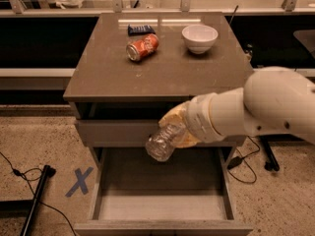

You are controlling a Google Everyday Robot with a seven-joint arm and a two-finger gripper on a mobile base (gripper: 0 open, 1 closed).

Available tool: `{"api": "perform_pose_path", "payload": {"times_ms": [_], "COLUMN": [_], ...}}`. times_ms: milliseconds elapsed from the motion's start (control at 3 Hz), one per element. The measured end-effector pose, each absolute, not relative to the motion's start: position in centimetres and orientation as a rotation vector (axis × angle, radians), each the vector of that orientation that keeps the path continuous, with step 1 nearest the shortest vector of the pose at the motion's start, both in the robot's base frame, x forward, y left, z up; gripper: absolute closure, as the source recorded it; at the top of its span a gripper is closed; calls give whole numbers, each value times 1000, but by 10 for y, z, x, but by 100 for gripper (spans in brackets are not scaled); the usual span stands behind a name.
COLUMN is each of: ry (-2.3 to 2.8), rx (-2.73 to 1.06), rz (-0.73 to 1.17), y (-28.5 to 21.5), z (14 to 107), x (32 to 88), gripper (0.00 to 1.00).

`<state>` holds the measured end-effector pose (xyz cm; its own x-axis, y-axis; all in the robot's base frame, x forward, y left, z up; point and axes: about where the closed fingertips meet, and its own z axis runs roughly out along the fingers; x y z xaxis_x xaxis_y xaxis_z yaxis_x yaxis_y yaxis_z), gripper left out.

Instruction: Place water bottle into middle drawer

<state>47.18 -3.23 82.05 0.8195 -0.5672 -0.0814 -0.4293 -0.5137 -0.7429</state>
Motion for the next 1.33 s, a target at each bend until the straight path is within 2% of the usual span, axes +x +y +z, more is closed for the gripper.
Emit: {"api": "perform_pose_path", "payload": {"times_ms": [333,667,1333], "ry": [940,1154,1212], "rx": [-2173,-2115,-2115], "rz": [-102,99,190], "y": [-49,-55,-49], "z": [788,735,699], "x": [452,435,443], "gripper": [100,100,100]}}
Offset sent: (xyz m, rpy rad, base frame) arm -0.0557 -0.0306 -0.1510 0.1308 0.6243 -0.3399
